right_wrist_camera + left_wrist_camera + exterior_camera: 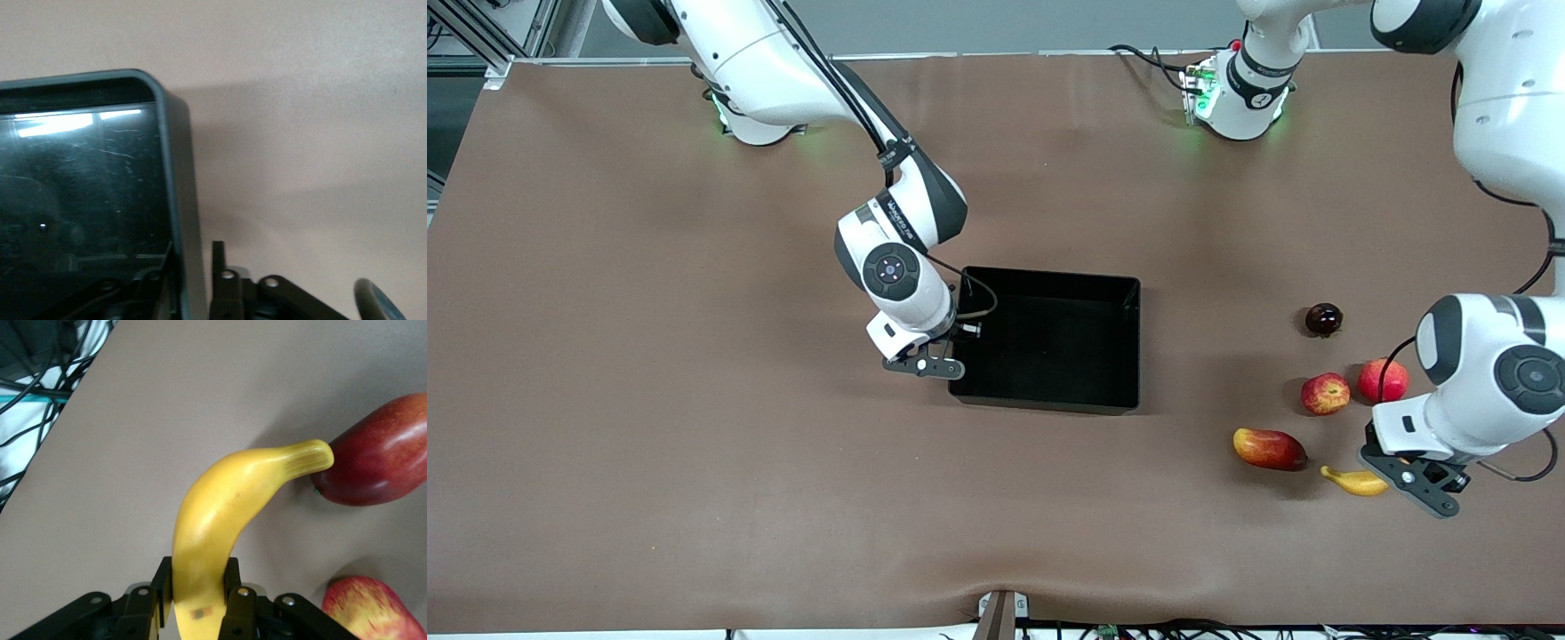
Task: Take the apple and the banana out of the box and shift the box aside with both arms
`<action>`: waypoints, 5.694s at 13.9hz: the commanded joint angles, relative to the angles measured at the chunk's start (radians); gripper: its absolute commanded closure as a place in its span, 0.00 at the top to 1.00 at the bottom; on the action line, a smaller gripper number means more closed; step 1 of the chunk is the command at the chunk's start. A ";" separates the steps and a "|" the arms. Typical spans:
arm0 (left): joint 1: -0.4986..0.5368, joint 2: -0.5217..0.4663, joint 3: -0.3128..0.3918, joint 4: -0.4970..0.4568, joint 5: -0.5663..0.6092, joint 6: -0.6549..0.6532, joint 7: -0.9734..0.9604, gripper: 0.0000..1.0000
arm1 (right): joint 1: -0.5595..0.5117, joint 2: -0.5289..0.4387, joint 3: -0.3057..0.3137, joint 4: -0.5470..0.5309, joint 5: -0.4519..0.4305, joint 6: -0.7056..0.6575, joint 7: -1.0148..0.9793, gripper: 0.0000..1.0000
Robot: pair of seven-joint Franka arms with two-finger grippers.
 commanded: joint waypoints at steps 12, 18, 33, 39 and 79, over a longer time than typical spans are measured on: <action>0.052 0.115 0.039 0.022 0.029 0.077 0.263 0.00 | -0.295 -0.255 -0.008 -0.013 0.001 -0.347 -0.172 0.00; 0.057 0.117 0.038 -0.042 0.011 0.077 0.231 0.39 | -0.563 -0.360 -0.008 -0.129 0.001 -0.381 -0.508 0.00; 0.034 -0.161 -0.033 -0.043 -0.224 -0.179 -0.345 1.00 | -1.053 -0.161 -0.006 -0.134 -0.031 -0.242 -1.108 0.00; 0.037 -0.319 -0.102 -0.041 -0.225 -0.348 -0.681 1.00 | -1.041 -0.144 -0.003 -0.070 -0.030 -0.246 -1.108 1.00; -0.256 -0.877 0.185 -0.233 -0.423 -0.721 -0.797 1.00 | -0.682 -0.742 0.021 0.036 -0.149 -0.800 -0.725 1.00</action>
